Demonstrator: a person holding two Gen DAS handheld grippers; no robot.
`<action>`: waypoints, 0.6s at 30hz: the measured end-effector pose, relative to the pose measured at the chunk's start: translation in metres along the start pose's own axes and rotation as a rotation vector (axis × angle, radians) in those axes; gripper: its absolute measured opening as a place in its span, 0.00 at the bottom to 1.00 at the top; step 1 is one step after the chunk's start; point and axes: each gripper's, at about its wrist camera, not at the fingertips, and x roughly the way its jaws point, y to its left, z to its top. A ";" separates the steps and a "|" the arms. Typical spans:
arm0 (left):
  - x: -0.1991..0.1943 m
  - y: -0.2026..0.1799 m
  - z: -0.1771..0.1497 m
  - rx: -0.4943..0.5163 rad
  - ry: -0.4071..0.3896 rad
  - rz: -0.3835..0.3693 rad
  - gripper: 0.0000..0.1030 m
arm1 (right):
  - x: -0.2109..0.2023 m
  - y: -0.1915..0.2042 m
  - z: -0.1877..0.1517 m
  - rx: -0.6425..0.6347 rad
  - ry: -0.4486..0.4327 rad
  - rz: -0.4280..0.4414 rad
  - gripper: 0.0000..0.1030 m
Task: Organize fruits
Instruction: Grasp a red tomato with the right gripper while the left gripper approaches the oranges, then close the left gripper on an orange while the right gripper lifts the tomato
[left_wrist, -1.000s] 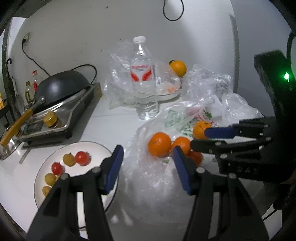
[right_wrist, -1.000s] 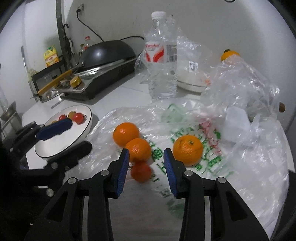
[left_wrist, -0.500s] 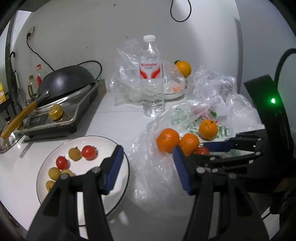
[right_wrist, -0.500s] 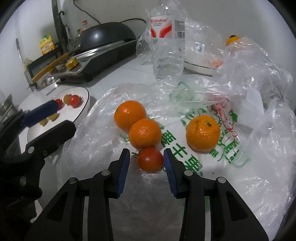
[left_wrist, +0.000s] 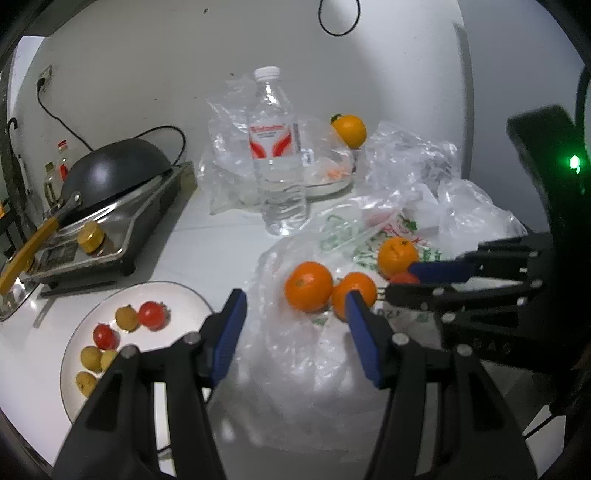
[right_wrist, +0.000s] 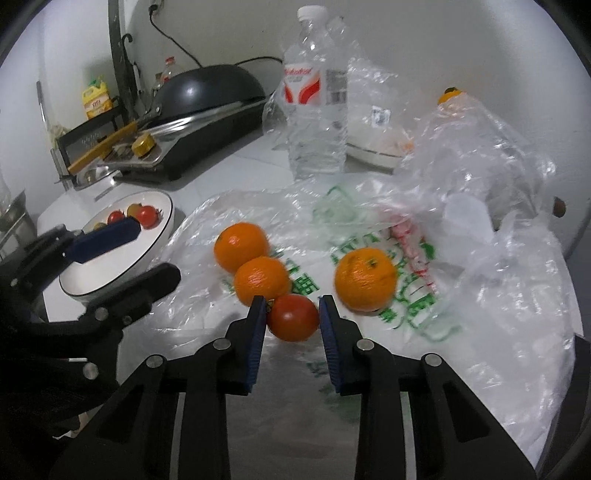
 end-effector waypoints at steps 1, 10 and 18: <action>0.001 -0.003 0.001 0.005 0.002 -0.002 0.55 | -0.002 -0.003 0.001 0.002 -0.009 -0.002 0.30; 0.015 -0.030 0.007 0.069 0.028 -0.025 0.55 | -0.016 -0.030 0.002 0.044 -0.055 -0.017 0.30; 0.030 -0.051 0.008 0.115 0.070 -0.057 0.55 | -0.022 -0.050 -0.001 0.074 -0.076 -0.017 0.30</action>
